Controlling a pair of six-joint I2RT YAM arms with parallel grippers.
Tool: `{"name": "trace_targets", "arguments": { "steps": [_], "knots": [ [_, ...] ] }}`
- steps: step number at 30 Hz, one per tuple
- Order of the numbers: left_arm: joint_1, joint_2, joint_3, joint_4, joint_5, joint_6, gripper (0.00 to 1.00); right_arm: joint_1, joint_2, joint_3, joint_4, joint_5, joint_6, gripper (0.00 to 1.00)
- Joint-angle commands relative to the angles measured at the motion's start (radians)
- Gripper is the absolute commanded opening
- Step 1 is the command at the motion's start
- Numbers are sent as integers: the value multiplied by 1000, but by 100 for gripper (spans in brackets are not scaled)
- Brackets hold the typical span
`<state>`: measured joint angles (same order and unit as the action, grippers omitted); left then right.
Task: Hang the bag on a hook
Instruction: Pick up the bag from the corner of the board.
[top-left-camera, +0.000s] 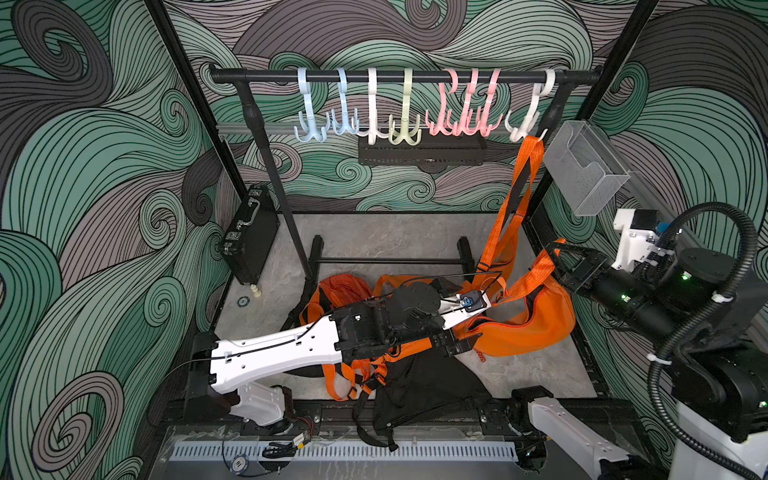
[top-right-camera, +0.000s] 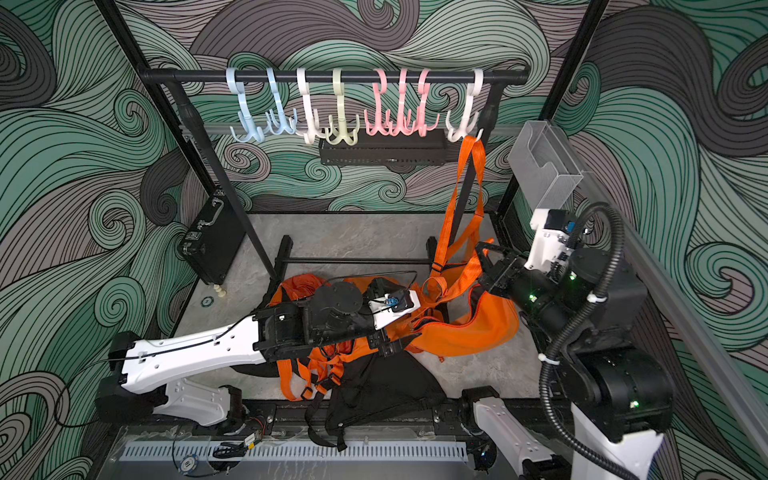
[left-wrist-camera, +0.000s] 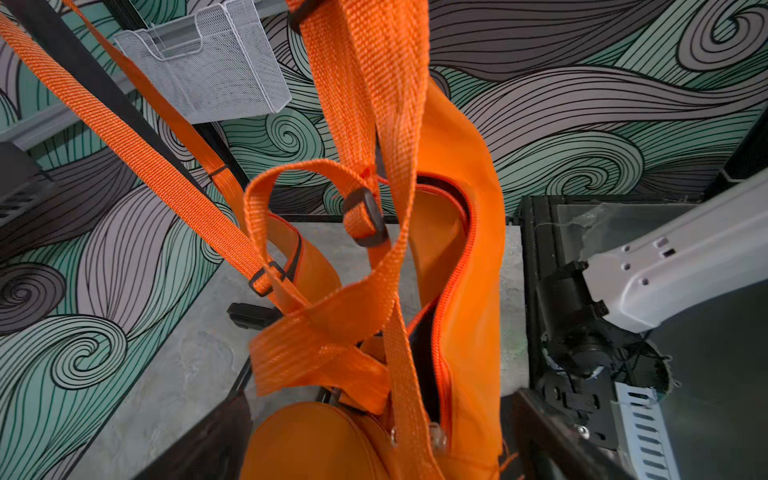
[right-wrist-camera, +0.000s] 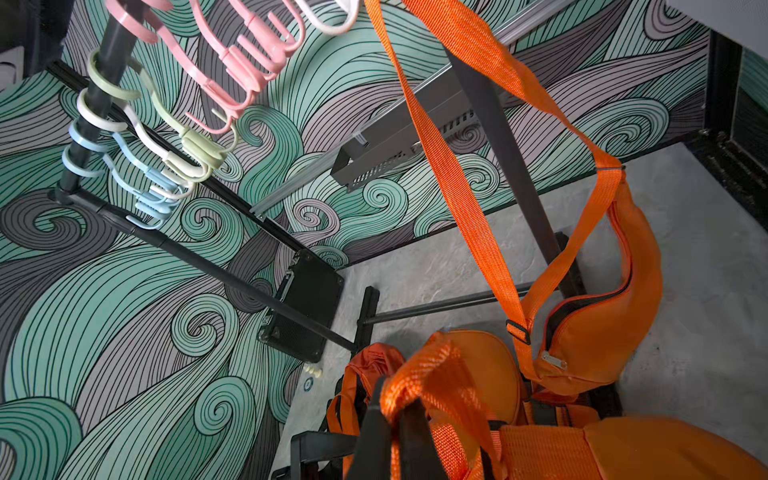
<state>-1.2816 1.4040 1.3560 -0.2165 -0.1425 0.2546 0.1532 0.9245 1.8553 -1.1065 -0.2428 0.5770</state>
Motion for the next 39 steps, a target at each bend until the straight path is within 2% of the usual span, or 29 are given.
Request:
{"name": "trace_targets", "arguments": {
  "steps": [1, 6, 10, 13, 15, 19, 27, 30, 32, 34, 36, 39],
  "knots": [
    [-1, 12, 30, 85, -64, 52, 99, 3, -7, -8, 35, -68, 26, 0],
    [1, 58, 48, 86, -59, 70, 95, 3, -29, -40, 49, -77, 24, 0],
    [5, 73, 43, 86, -74, 84, 78, 2, -31, -69, 67, -117, 35, 0],
    [14, 81, 40, 80, -79, 89, 62, 3, -41, -78, 79, -123, 40, 0],
    [22, 79, 36, 77, -92, 93, 48, 2, -42, -75, 76, -112, 33, 0],
    [28, 59, 24, 61, -104, 103, 28, 3, -39, -82, 63, -99, 16, 0],
    [29, 26, -36, -9, -104, 76, 24, 3, -43, -157, 90, -67, 4, 0],
    [30, -23, -54, -40, -108, 65, 18, 3, -45, -180, 99, -53, 2, 0],
    [30, -38, -66, -52, -116, 60, 18, 3, -48, -192, 99, -34, -4, 0],
    [29, -52, -75, -66, -116, 57, 11, 3, -49, -210, 102, -21, -12, 0],
    [30, -60, -78, -80, -121, 57, 0, 3, -50, -233, 107, -18, -12, 0],
    [30, -79, -82, -101, -169, 65, 0, 3, -65, -292, 117, -9, -16, 0]
  ]
}}
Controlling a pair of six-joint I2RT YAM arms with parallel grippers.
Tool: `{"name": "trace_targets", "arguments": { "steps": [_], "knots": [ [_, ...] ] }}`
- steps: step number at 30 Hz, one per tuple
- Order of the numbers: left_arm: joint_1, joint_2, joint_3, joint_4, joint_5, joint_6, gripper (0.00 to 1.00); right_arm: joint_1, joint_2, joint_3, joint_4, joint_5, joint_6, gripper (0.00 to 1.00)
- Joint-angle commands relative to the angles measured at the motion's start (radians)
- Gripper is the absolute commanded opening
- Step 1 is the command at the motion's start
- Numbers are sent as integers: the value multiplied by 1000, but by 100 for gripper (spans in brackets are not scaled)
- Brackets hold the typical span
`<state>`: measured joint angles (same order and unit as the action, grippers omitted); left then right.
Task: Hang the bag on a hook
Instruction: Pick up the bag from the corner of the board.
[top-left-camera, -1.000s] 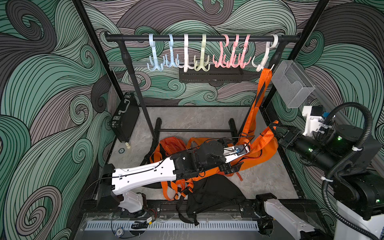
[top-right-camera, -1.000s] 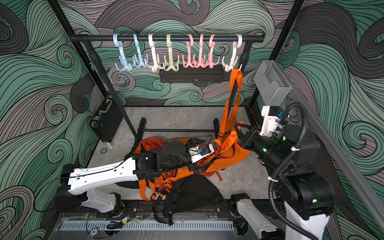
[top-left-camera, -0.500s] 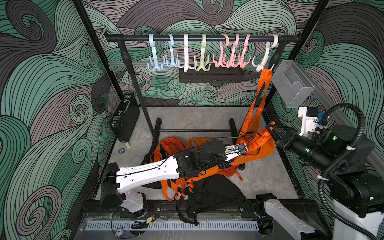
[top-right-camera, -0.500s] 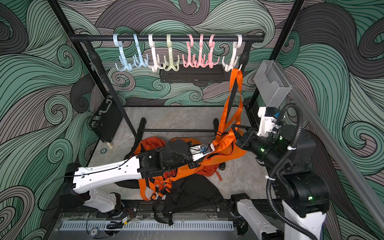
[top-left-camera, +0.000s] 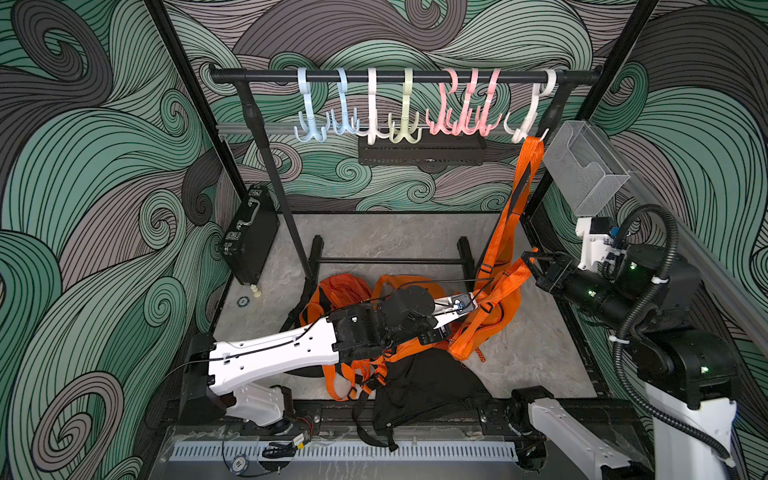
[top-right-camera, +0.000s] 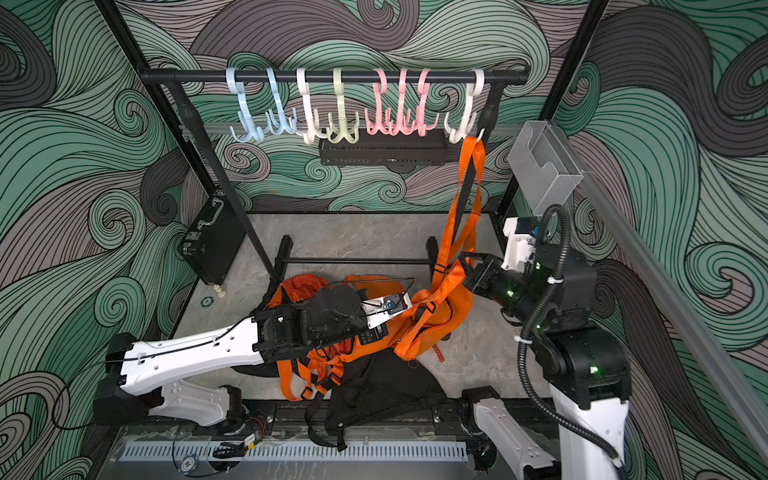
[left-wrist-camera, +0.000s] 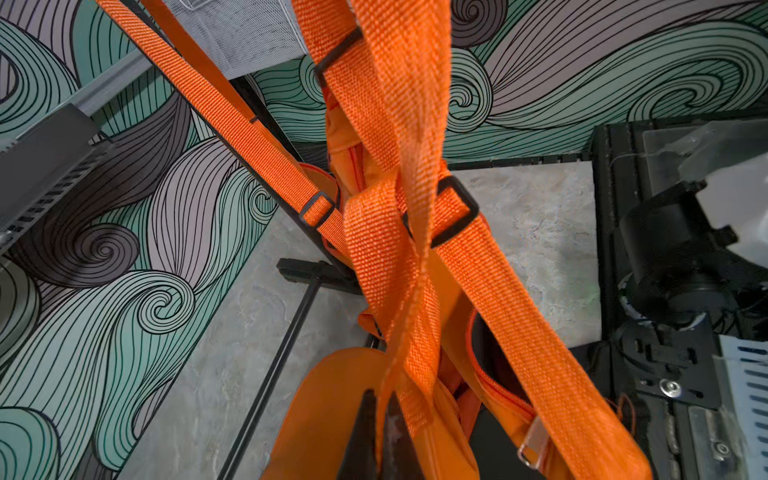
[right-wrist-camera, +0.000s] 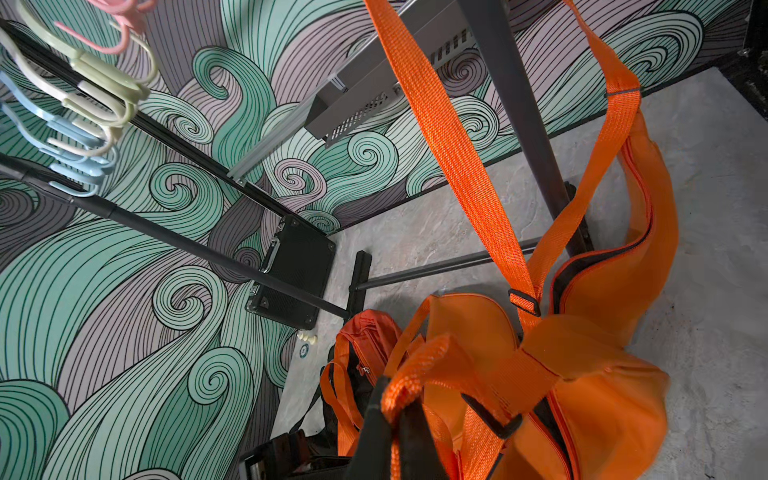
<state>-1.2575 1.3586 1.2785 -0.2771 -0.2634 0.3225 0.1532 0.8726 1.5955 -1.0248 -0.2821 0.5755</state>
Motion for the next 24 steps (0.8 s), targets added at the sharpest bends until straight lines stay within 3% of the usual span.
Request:
{"name": "trace_targets", "arguments": {
  "steps": [1, 3, 7, 11, 16, 24],
  "knots": [
    [6, -48, -7, -37, -78, 6, 0, 3, -19, -54, 38, 40, -24, 0],
    [6, -75, 1, -35, -130, 18, 0, 1, -35, -101, 49, 45, -54, 5],
    [7, -95, 129, -117, -122, 28, 0, 3, -62, -180, 120, -28, -159, 42],
    [7, -62, 288, -264, -59, 27, 0, 4, -77, -182, 189, -185, -273, 69],
    [7, -21, 388, -335, -96, 42, 0, 27, -91, -146, 246, -274, -345, 79],
    [62, 41, 534, -399, -150, 10, 0, 42, -102, -224, 533, -531, -258, 85]
  ]
}}
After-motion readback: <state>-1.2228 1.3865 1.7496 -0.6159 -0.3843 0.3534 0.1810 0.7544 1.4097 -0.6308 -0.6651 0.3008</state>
